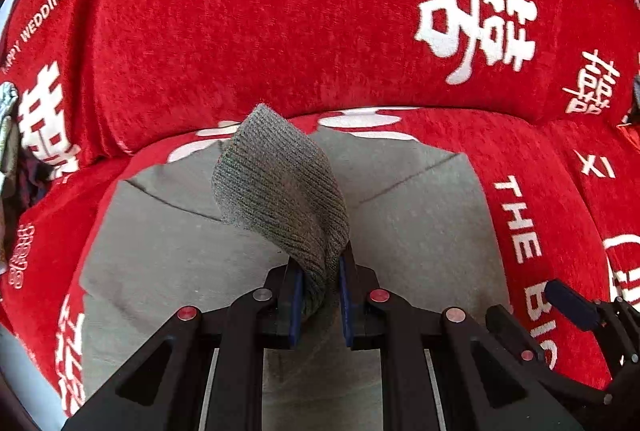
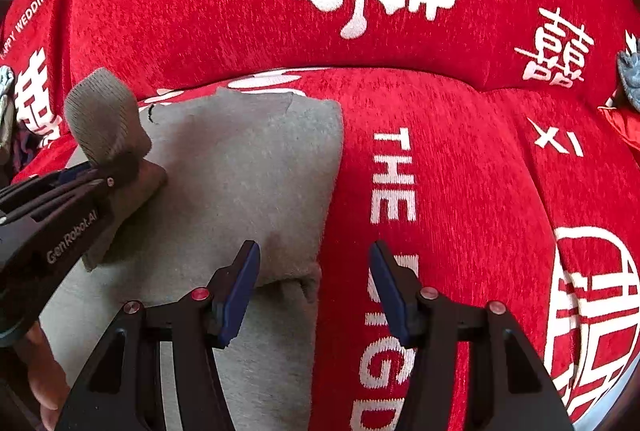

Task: Fold small clothes

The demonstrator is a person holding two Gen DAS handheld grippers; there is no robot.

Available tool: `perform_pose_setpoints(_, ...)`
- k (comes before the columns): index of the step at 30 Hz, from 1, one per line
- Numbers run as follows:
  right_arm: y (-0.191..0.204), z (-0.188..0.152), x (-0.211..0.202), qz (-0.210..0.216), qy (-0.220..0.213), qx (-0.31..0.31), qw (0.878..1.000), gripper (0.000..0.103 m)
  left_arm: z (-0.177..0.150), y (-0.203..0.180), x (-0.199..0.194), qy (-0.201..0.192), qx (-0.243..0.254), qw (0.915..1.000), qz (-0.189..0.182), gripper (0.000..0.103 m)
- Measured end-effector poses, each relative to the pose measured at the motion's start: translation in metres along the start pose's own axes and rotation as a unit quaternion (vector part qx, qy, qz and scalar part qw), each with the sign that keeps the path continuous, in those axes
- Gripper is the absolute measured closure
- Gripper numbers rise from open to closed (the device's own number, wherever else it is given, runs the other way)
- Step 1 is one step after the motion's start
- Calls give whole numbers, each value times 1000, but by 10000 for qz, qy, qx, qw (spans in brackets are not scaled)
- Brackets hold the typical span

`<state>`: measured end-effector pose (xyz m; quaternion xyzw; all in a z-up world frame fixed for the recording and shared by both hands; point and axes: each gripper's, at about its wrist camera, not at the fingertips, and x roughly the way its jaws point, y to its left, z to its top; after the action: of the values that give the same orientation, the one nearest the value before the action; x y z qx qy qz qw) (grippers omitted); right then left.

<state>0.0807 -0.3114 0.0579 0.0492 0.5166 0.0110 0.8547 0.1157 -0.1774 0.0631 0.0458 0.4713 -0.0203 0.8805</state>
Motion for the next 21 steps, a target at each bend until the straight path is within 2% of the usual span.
perform_pose_setpoints(4, -4, -2, 0, -1, 13, 62, 10000, 42, -8, -2, 5, -76, 56, 9988, -487, 87)
perform_pose_setpoints(7, -7, -5, 0, 21, 46, 120, 9999, 42, -13, 2, 12, 15, -17, 9962, -866, 85)
perform_pose_setpoints(9, -9, -8, 0, 36, 43, 146, 9999, 42, -16, 6, 21, 140, -125, 9930, -1162, 58)
perform_pose_setpoints(10, -10, -9, 0, 49, 41, 153, 9999, 42, -17, 9, 24, 212, -201, 9918, -1245, 23)
perform_pose_setpoints(11, -11, -9, 1, 54, 40, 160, 9998, 42, -19, 13, 27, 218, -325, 9906, -1308, 9)
perform_pose_setpoints(13, -12, -12, 0, 76, 25, 169, 9998, 42, -23, 20, 26, 5, -519, 9900, -1313, 9)
perform_pose_setpoints(16, -13, -14, 1, 127, 23, 198, 9997, 42, -24, 23, 33, 172, -453, 9879, -1471, 9)
perform_pose_setpoints(18, -13, -14, 1, 227, 24, 259, 9994, 42, -25, 28, 33, 143, -439, 9879, -1482, 9)
perform_pose_setpoints(21, -11, -12, -3, 516, -63, 366, 9980, 42, -29, 46, 26, 111, -550, 9827, -1763, 9)
